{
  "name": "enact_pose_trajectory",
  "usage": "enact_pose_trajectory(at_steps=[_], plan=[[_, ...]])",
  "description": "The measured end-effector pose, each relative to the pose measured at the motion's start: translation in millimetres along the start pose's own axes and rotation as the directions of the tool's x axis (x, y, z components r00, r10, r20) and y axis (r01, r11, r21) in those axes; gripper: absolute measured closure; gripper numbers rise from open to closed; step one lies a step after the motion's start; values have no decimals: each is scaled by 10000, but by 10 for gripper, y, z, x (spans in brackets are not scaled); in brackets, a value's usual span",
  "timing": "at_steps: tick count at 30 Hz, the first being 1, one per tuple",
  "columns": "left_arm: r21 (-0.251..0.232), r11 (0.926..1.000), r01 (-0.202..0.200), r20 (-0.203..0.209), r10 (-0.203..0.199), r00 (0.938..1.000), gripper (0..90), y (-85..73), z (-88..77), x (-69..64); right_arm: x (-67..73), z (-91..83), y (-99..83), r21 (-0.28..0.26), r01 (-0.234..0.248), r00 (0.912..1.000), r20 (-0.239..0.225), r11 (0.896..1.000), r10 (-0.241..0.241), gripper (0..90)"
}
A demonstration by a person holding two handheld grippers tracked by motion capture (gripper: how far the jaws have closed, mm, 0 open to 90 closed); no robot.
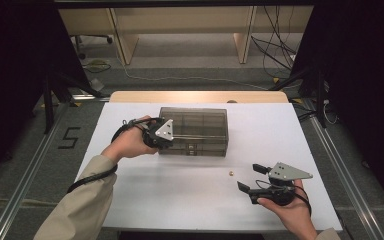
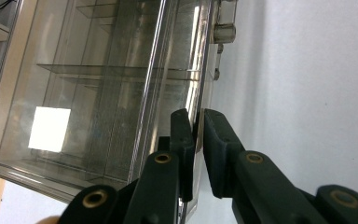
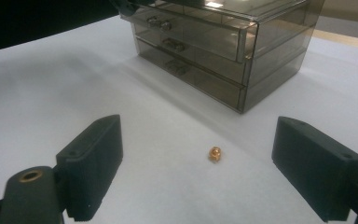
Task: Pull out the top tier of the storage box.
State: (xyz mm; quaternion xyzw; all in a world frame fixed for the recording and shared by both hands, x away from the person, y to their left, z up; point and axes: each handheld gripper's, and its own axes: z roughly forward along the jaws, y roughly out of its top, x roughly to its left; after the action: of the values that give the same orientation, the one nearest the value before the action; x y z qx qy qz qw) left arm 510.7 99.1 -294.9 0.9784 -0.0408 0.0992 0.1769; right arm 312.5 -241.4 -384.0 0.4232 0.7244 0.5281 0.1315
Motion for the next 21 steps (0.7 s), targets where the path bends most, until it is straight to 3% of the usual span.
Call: enact_pose_trajectory(at_steps=[21], plan=[[-157,9993,-339,286,343,9990,837,-16,-42,-81,1,0,0,4,0,10000,12,10000,0,171]])
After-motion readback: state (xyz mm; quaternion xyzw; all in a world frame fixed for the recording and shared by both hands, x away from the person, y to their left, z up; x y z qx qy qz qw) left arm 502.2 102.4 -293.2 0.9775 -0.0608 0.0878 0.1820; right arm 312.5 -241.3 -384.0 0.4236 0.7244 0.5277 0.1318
